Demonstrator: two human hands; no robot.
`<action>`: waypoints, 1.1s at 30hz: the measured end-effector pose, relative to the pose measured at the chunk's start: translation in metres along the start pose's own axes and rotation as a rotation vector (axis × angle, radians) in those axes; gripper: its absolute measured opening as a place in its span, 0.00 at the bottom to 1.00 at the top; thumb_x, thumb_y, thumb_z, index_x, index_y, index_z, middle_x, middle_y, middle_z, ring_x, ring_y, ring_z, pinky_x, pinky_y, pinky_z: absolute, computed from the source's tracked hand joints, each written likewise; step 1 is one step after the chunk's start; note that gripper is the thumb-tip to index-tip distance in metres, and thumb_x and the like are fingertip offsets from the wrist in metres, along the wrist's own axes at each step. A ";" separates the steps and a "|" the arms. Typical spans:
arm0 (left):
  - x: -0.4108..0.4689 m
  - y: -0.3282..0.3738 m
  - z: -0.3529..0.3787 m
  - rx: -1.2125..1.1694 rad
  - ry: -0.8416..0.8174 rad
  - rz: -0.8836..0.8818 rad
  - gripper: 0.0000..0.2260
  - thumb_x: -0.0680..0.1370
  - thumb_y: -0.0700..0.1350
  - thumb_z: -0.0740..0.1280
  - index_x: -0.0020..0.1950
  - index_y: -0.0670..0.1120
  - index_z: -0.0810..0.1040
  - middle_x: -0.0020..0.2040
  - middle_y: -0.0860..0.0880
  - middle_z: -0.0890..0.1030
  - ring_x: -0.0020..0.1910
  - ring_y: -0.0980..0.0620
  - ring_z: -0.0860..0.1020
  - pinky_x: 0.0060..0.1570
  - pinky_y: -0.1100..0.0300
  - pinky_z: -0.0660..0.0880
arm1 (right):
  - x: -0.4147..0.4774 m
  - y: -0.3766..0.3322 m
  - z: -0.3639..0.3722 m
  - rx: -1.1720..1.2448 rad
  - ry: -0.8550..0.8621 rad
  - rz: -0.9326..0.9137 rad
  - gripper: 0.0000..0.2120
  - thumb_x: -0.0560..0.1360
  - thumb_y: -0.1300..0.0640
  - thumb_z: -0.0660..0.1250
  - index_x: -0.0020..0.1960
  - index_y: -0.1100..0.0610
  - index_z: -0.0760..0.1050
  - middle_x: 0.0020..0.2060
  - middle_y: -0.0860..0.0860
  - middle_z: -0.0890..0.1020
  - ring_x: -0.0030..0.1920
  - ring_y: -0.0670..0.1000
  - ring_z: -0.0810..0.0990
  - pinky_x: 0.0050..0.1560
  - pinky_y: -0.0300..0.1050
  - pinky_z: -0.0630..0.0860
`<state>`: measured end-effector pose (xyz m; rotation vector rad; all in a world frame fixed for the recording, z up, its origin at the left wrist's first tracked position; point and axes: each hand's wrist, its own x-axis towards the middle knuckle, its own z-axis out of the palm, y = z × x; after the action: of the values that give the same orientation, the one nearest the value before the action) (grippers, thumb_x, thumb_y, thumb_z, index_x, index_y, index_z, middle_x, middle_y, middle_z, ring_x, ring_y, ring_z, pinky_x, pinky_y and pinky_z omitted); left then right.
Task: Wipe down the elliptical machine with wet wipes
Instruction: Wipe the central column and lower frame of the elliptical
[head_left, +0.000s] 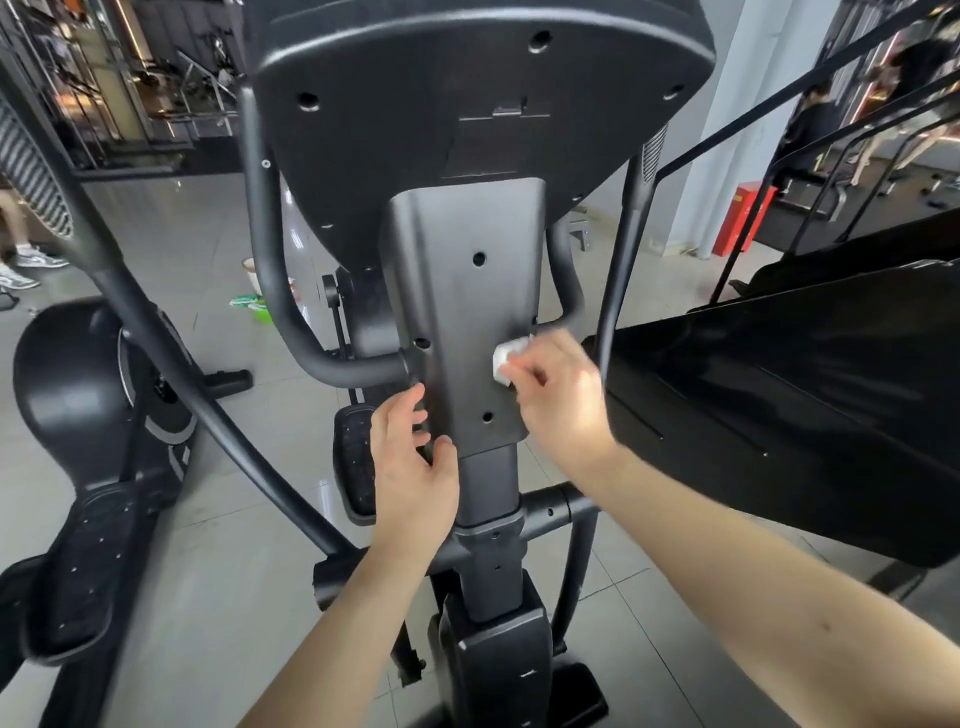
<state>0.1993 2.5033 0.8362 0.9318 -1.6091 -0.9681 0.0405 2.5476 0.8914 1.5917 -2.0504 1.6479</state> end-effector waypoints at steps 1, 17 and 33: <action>-0.002 -0.001 -0.001 0.000 0.002 0.008 0.25 0.78 0.32 0.64 0.71 0.53 0.71 0.67 0.54 0.69 0.64 0.54 0.74 0.65 0.52 0.75 | -0.017 0.010 0.008 -0.022 -0.045 0.002 0.13 0.75 0.69 0.68 0.36 0.55 0.79 0.43 0.44 0.78 0.46 0.45 0.80 0.50 0.36 0.74; 0.005 -0.017 -0.031 -0.083 0.032 -0.022 0.22 0.79 0.31 0.64 0.64 0.57 0.75 0.64 0.55 0.72 0.58 0.58 0.77 0.58 0.67 0.74 | 0.013 -0.054 0.035 0.001 -0.028 -0.040 0.08 0.76 0.66 0.70 0.40 0.57 0.83 0.45 0.45 0.78 0.47 0.40 0.79 0.49 0.28 0.72; -0.002 -0.009 -0.066 -0.257 -0.231 -0.142 0.07 0.82 0.50 0.67 0.60 0.55 0.80 0.54 0.57 0.84 0.55 0.58 0.81 0.58 0.60 0.77 | -0.059 -0.063 0.050 0.138 -0.347 0.391 0.04 0.82 0.60 0.66 0.48 0.55 0.77 0.33 0.54 0.85 0.32 0.52 0.84 0.36 0.39 0.80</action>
<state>0.2652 2.4916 0.8391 0.7861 -1.5751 -1.3877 0.1386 2.5557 0.8774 1.7057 -2.6169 1.7626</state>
